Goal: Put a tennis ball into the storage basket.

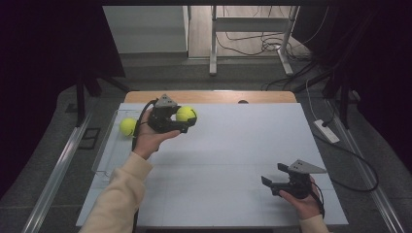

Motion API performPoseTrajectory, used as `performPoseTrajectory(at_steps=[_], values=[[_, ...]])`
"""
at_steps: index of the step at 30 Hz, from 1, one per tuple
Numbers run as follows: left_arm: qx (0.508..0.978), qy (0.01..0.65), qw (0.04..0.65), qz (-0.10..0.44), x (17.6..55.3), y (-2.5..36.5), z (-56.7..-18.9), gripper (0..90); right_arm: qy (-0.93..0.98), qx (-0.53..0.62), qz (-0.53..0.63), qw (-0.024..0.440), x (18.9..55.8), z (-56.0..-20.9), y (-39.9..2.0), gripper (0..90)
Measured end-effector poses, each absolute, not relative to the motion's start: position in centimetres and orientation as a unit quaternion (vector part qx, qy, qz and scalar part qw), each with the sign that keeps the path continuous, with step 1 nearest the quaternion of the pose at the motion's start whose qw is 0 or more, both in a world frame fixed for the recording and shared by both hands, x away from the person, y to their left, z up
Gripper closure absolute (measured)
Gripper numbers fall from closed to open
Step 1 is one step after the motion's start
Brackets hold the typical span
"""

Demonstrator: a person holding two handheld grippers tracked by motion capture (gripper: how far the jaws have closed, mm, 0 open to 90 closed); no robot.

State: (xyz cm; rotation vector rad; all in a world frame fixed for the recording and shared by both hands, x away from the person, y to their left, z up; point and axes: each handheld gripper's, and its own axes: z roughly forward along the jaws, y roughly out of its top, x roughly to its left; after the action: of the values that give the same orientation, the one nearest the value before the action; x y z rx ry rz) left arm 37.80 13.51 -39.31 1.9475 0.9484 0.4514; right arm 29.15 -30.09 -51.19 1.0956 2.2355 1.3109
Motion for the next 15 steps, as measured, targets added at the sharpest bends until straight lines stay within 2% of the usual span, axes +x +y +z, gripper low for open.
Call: performPoseTrajectory(at_steps=[15], values=[[0.78, 0.399, 0.442, 0.192, 37.7, 15.5, -39.4, 27.0, 0.786, 0.383, 0.457, 0.165, 29.2, -51.2, -30.0, 12.2]])
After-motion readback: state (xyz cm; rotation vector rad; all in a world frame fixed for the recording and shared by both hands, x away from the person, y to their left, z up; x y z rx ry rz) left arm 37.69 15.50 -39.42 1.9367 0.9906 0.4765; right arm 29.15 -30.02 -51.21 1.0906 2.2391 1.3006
